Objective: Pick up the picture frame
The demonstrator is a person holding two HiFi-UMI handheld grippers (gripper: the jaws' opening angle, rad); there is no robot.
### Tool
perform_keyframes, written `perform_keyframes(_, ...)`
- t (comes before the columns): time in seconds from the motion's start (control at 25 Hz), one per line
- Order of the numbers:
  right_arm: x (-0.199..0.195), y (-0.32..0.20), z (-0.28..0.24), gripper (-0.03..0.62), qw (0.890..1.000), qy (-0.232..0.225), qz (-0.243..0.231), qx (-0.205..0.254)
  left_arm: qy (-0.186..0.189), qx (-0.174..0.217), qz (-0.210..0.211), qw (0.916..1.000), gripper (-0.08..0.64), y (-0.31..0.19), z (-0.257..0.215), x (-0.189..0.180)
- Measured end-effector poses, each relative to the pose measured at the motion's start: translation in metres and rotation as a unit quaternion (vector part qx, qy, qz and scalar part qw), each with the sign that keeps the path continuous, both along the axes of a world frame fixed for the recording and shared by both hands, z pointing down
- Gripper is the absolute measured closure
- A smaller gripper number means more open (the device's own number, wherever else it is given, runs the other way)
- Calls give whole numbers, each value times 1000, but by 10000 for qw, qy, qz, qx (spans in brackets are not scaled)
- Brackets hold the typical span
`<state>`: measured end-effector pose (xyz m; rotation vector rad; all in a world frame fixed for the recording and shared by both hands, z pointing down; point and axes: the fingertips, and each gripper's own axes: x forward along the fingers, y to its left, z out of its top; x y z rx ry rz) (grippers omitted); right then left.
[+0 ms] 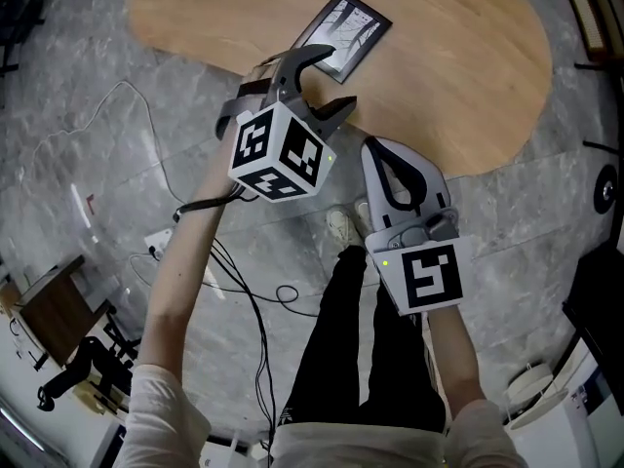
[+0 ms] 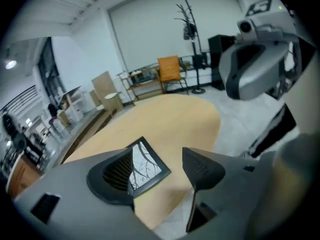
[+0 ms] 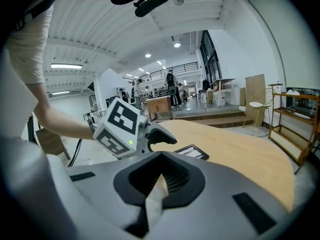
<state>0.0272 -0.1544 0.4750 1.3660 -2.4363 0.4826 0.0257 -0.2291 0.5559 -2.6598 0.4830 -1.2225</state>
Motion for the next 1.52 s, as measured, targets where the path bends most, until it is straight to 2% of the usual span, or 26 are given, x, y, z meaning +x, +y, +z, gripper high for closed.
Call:
perform_keyframes(0.04, -2, 2, 3, 588, 10000, 33, -71, -22, -363, 6, 421, 9985, 272, 6, 14, -2)
perform_keyframes(0.08, -5, 5, 6, 588, 9999, 65, -149, -47, -747, 50, 858, 9935, 270, 13, 28, -5)
perform_keyframes(0.16, -10, 11, 10, 588, 9994, 107, -302, -104, -1490, 172, 1651, 9748, 257, 23, 53, -17)
perform_keyframes(0.2, -12, 13, 13, 588, 9991, 130, -371, -130, -1760, 191, 1913, 9654, 248, 25, 64, -23)
perform_keyframes(0.24, -14, 16, 15, 588, 9988, 161, -436, -159, -1946, 176, 2064, 9588, 232, 25, 72, -28)
perform_keyframes(0.4, -21, 25, 24, 588, 9971, 282, -641, -311, -2482, 180, 2309, 9406, 160, 16, 93, -41)
perform_keyframes(0.52, -25, 26, 27, 588, 9964, 283, -712, -370, -2764, 190, 2482, 9282, 129, 13, 106, -46)
perform_keyframes(0.8, -27, 21, 30, 588, 9964, 229, -708, -413, -2973, 181, 2575, 9192, 129, 10, 124, -48)
perform_keyframes(1.04, -21, 17, 31, 588, 9966, 194, -685, -404, -2846, 149, 2516, 9249, 129, 19, 121, -41)
perform_keyframes(1.52, -44, 29, 29, 588, 9948, -46, -876, -526, -2761, 210, 2422, 9299, 132, 44, 123, -48)
